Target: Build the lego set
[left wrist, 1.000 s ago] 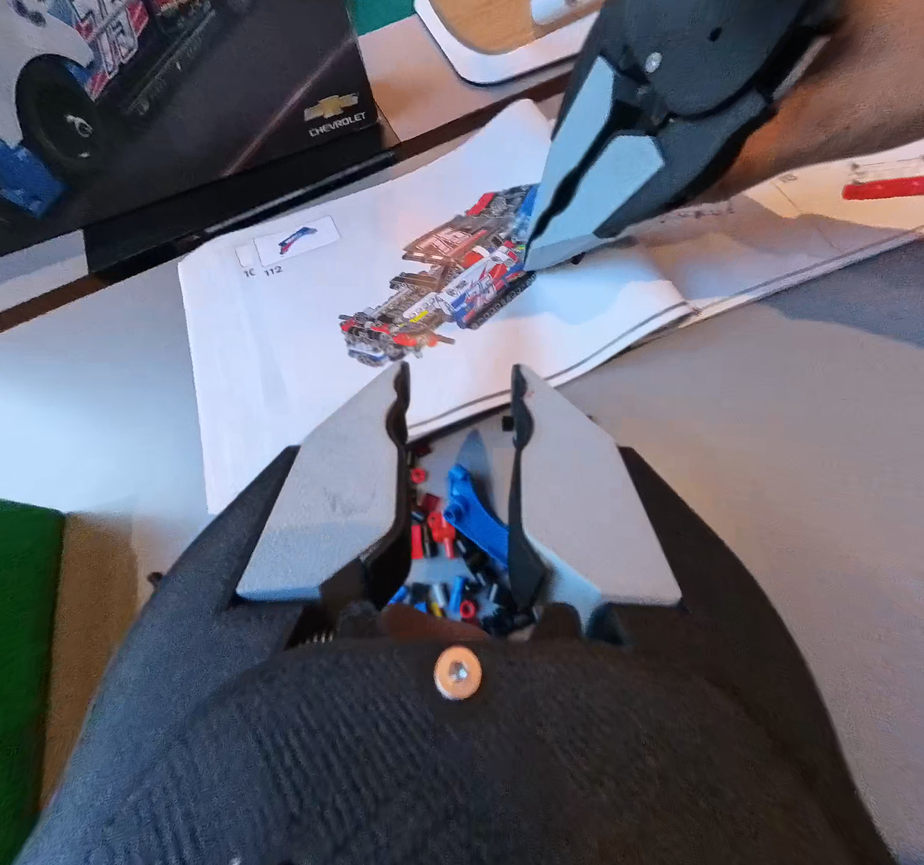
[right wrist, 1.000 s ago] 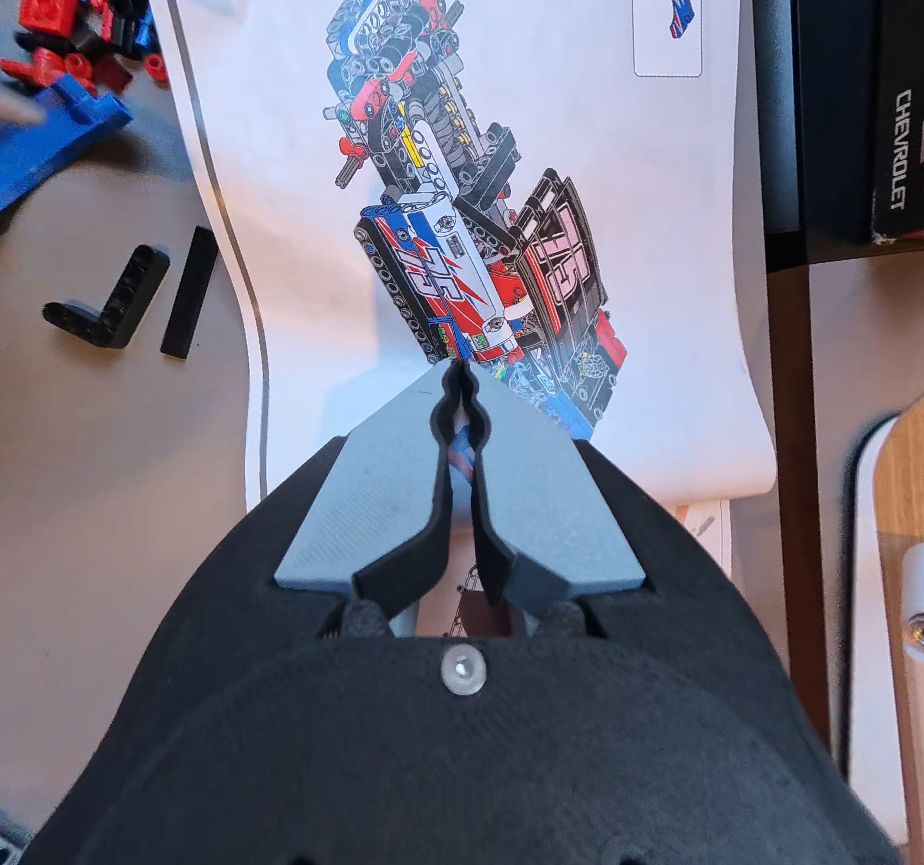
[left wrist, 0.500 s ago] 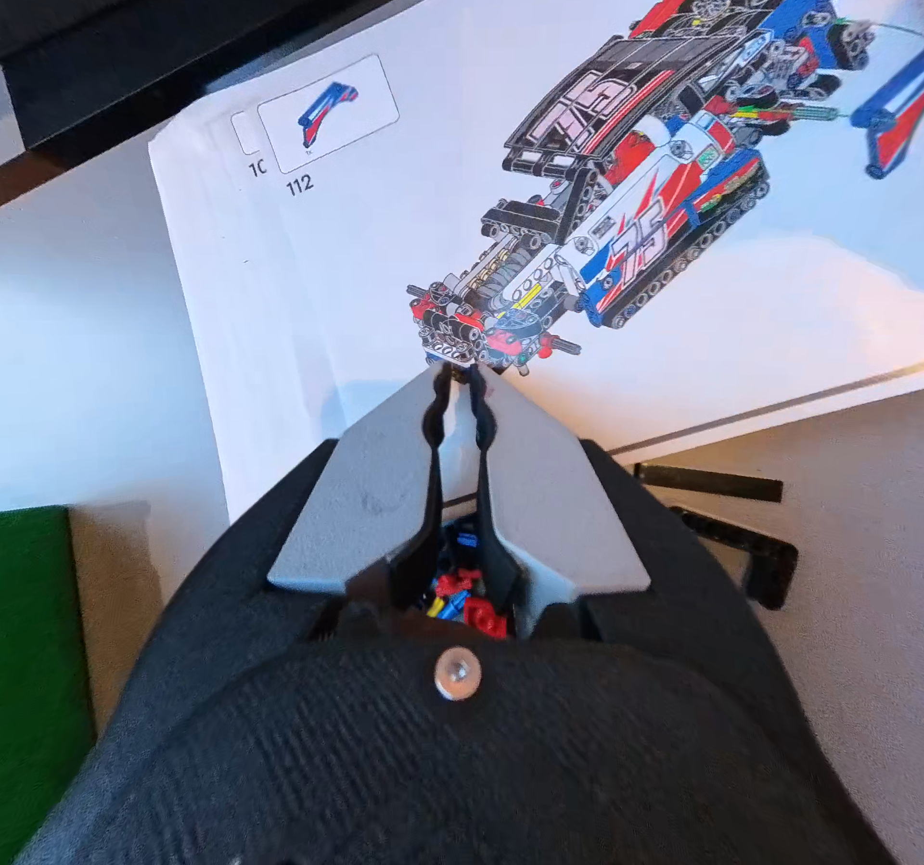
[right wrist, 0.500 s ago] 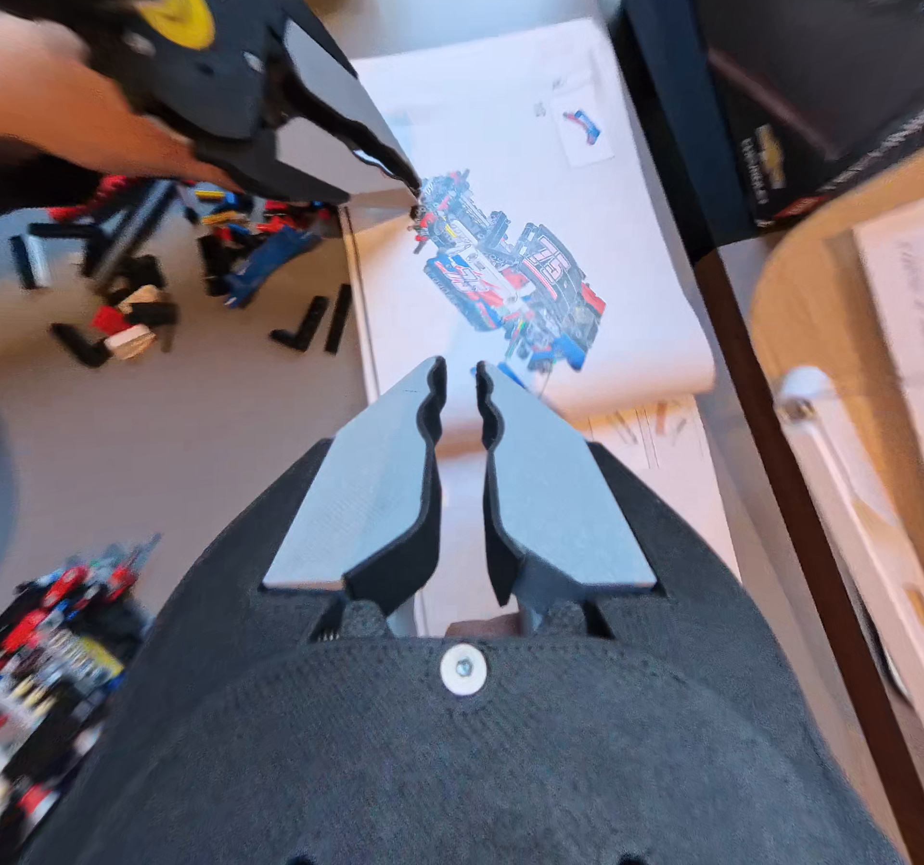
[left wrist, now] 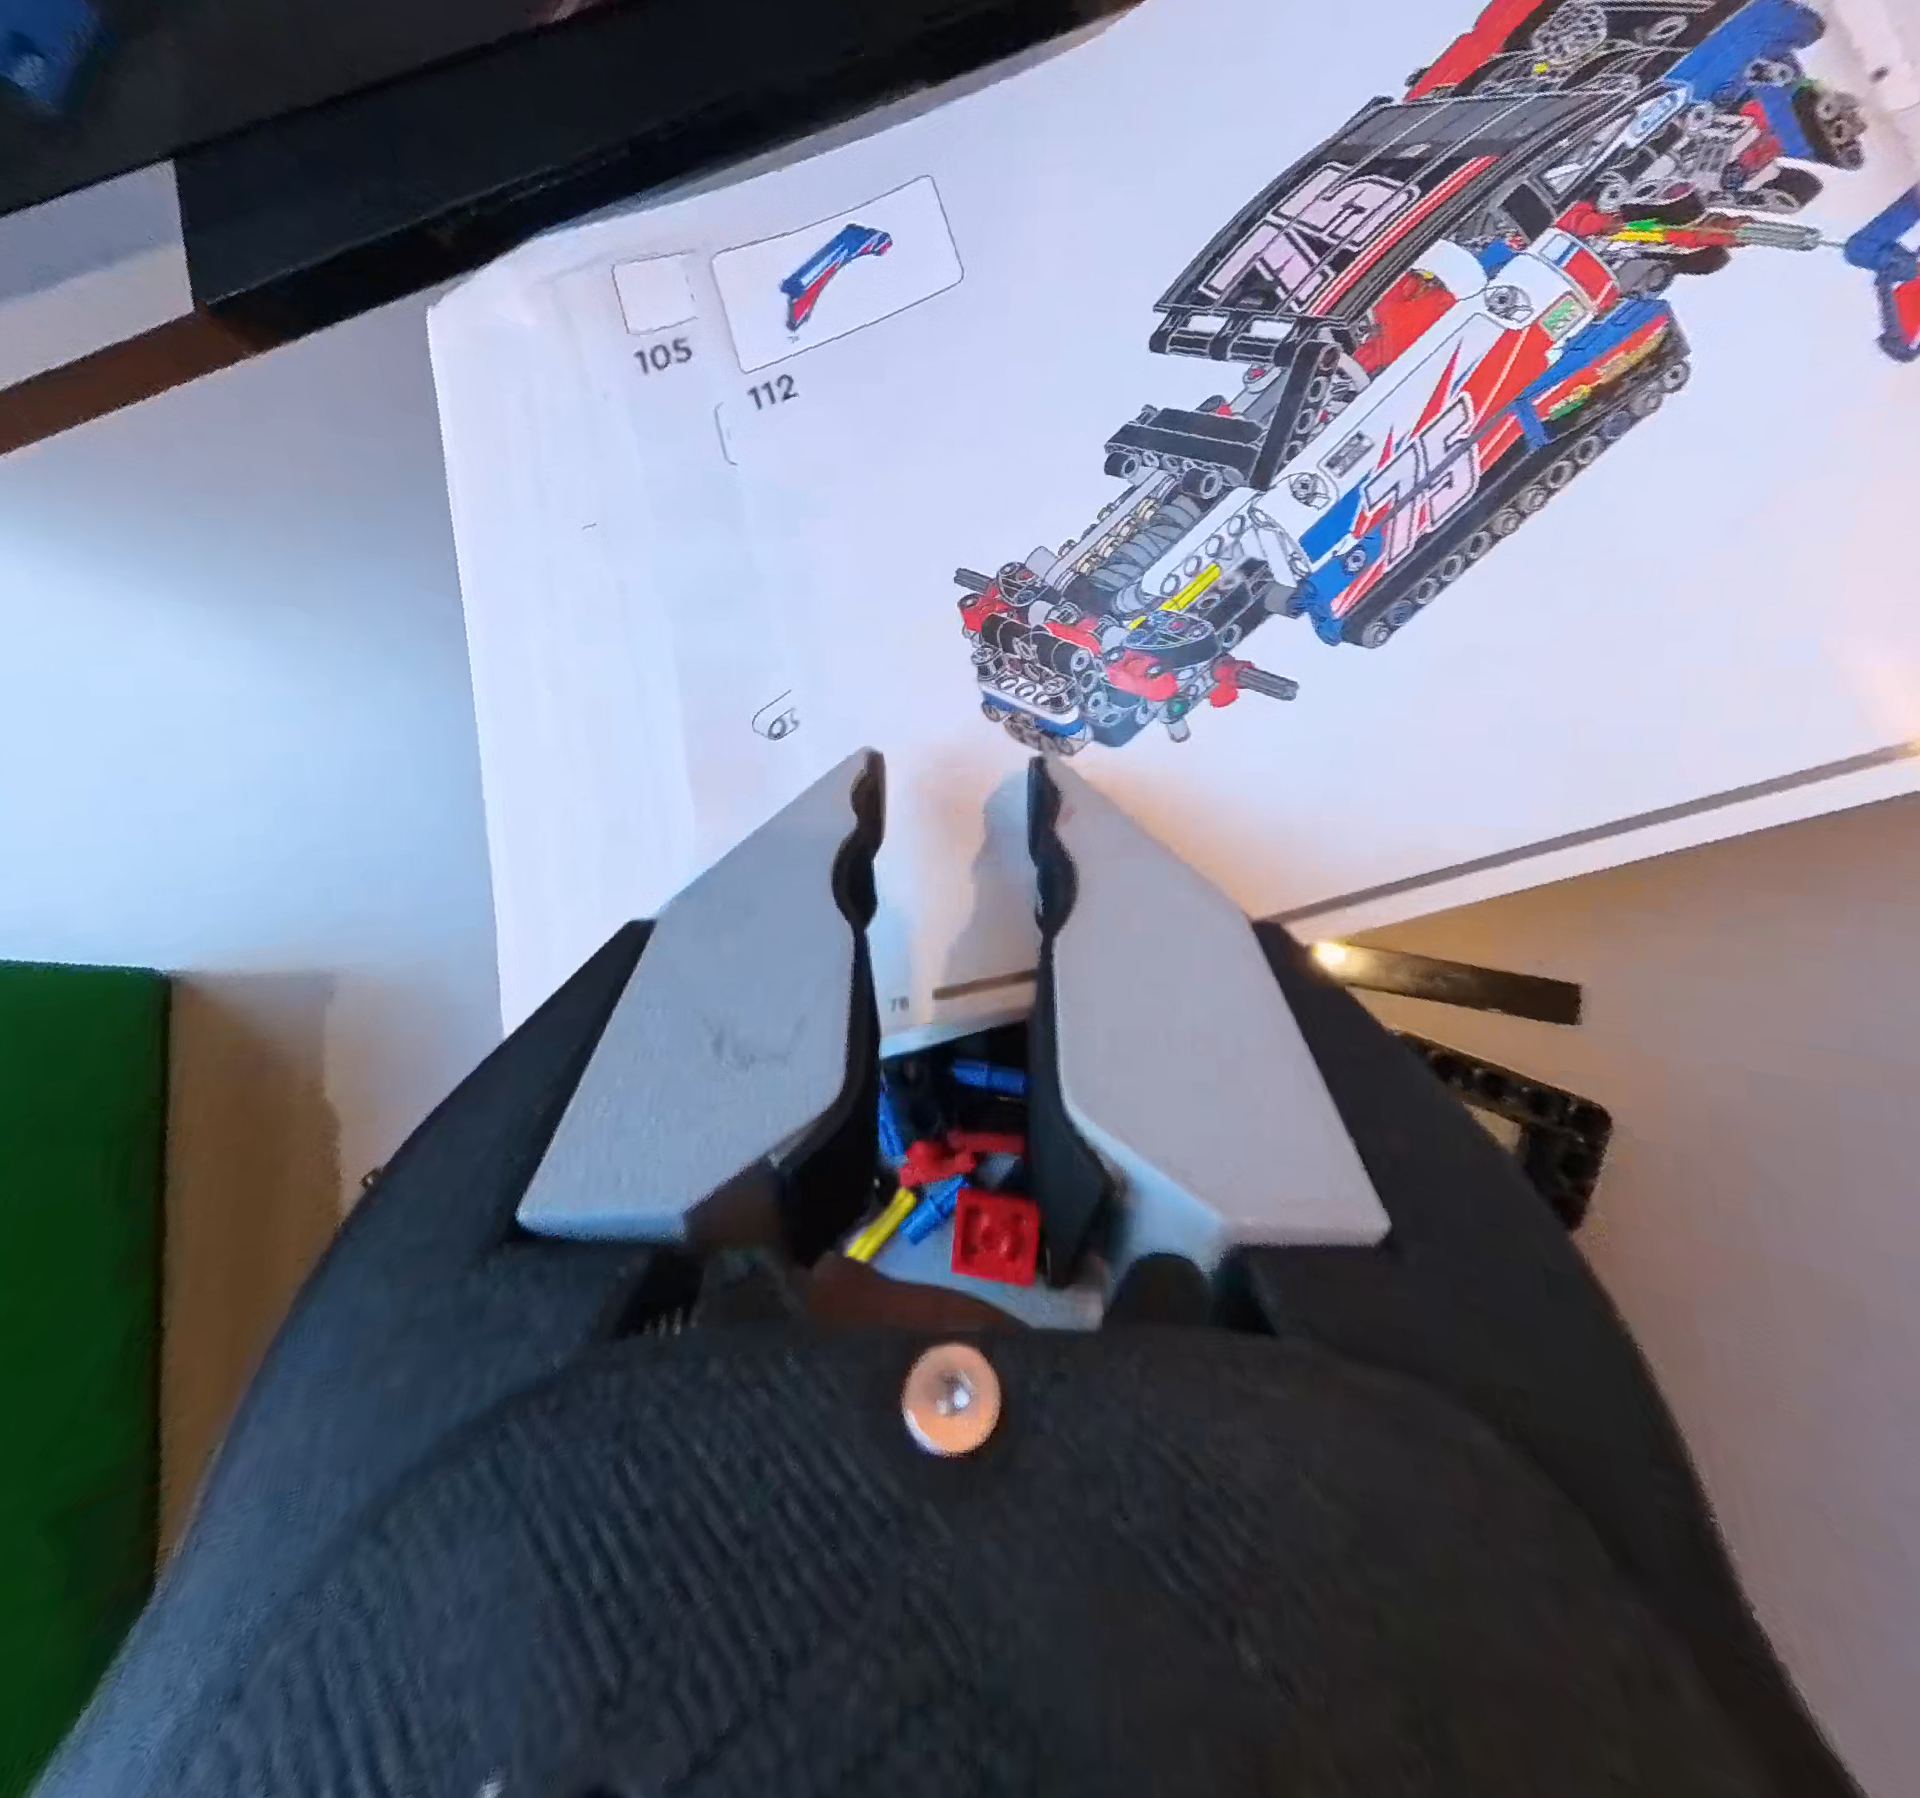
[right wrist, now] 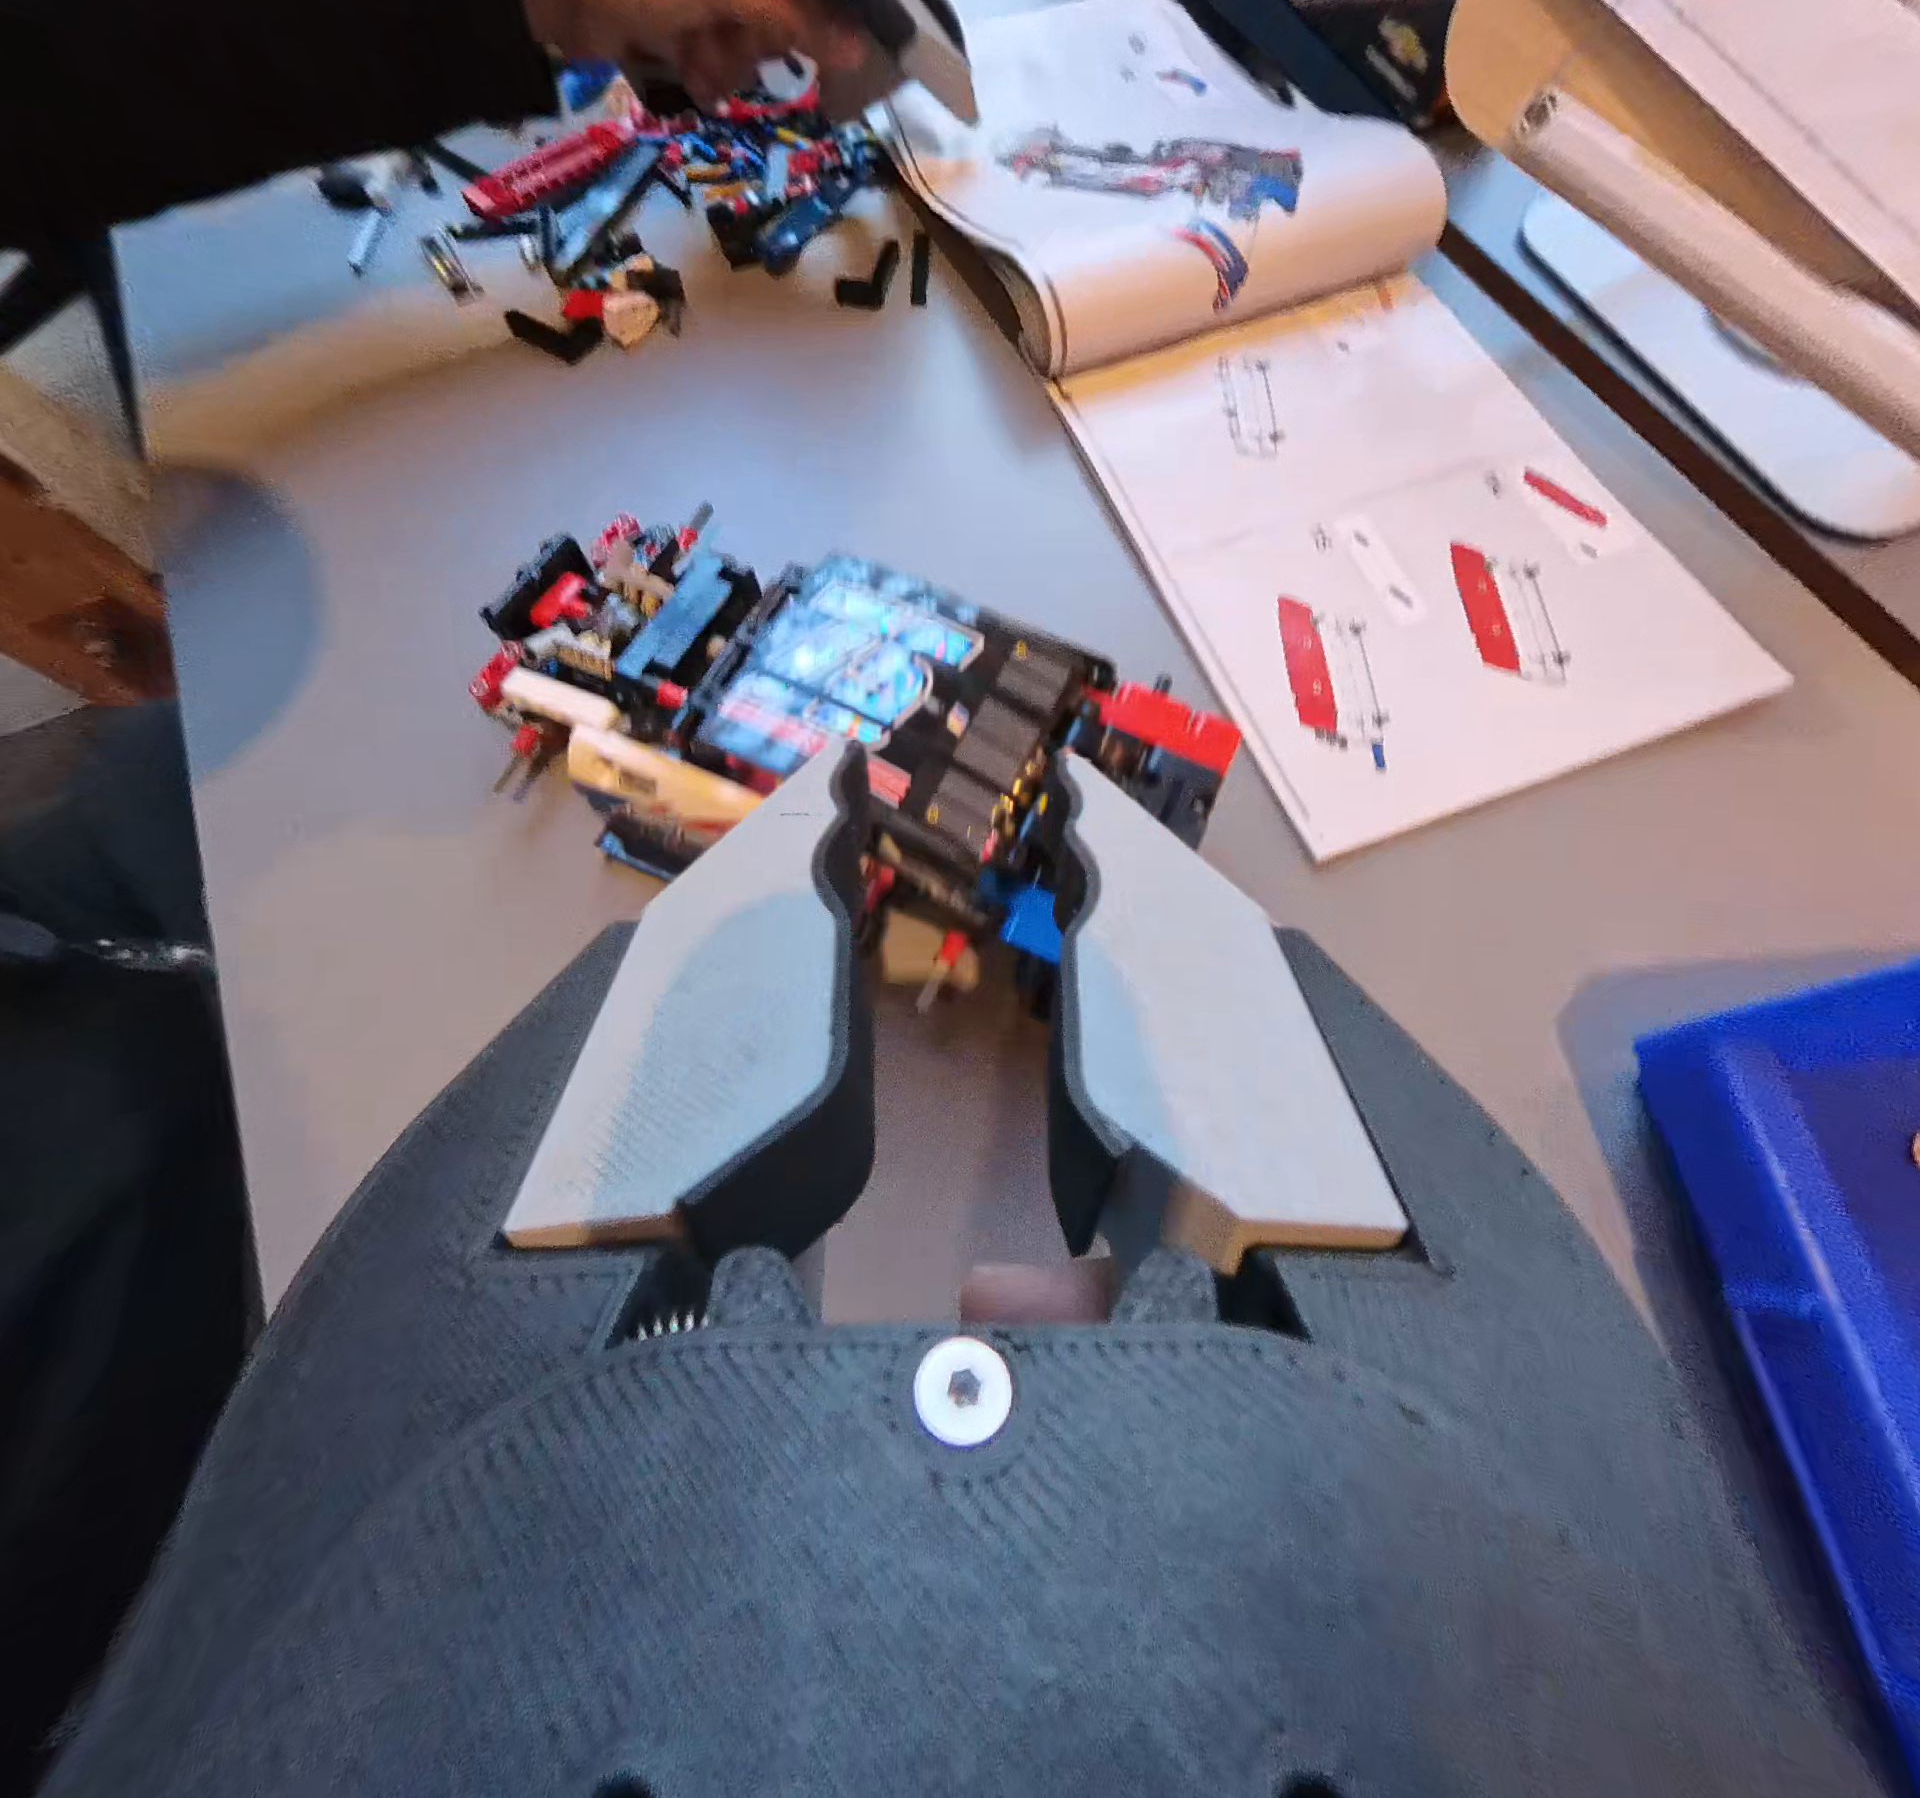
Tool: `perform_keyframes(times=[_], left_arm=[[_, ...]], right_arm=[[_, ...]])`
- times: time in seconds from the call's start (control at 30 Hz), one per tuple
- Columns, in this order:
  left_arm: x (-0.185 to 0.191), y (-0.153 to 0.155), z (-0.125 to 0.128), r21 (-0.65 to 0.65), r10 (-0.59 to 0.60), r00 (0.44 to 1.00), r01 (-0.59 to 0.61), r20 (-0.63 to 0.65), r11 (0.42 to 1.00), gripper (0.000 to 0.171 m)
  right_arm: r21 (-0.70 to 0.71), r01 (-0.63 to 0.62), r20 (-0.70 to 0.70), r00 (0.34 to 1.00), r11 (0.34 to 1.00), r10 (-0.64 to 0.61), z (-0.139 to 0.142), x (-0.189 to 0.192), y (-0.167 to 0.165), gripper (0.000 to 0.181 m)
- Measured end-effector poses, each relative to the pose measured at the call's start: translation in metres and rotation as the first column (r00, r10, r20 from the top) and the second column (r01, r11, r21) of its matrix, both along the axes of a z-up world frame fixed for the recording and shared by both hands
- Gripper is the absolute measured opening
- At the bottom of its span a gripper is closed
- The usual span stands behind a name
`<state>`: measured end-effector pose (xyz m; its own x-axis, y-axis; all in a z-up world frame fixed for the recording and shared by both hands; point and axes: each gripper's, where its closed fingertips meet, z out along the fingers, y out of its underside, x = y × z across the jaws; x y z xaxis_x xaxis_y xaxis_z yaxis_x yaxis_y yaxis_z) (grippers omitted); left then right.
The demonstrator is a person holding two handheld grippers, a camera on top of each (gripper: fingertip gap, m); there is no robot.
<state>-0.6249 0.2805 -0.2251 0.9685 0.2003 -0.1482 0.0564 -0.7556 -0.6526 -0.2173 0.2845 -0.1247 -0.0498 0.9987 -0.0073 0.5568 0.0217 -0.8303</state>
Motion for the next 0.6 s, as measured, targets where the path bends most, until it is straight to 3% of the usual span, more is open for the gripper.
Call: perform_keyframes(times=[0.17,0.33,0.4,0.5,0.6], left_arm=[[0.008,-0.026,0.041,0.085,-0.004,1.0,0.004,0.003,0.996,0.033],[0.062,-0.1,0.096,0.229,-0.116,0.992,0.1,0.056,0.968,0.055],[0.087,-0.133,0.094,0.246,-0.147,0.988,0.131,0.047,0.96,0.058],[0.102,-0.176,0.067,0.207,-0.126,0.992,0.119,0.023,0.971,0.055],[0.102,-0.19,0.035,0.137,-0.112,0.993,0.115,-0.031,0.984,0.051]], right_arm=[[0.039,0.147,-0.007,0.989,0.988,-0.146,-0.029,0.037,0.004,0.032],[-0.029,0.185,-0.03,0.982,0.982,-0.186,-0.047,0.052,-0.004,0.036],[-0.032,0.182,-0.065,0.981,0.983,-0.184,-0.046,0.045,-0.006,0.038],[0.012,0.19,-0.127,0.974,0.982,-0.187,-0.037,0.026,-0.004,0.039],[0.054,0.189,-0.194,0.965,0.98,-0.175,-0.025,0.004,0.0,0.036]])
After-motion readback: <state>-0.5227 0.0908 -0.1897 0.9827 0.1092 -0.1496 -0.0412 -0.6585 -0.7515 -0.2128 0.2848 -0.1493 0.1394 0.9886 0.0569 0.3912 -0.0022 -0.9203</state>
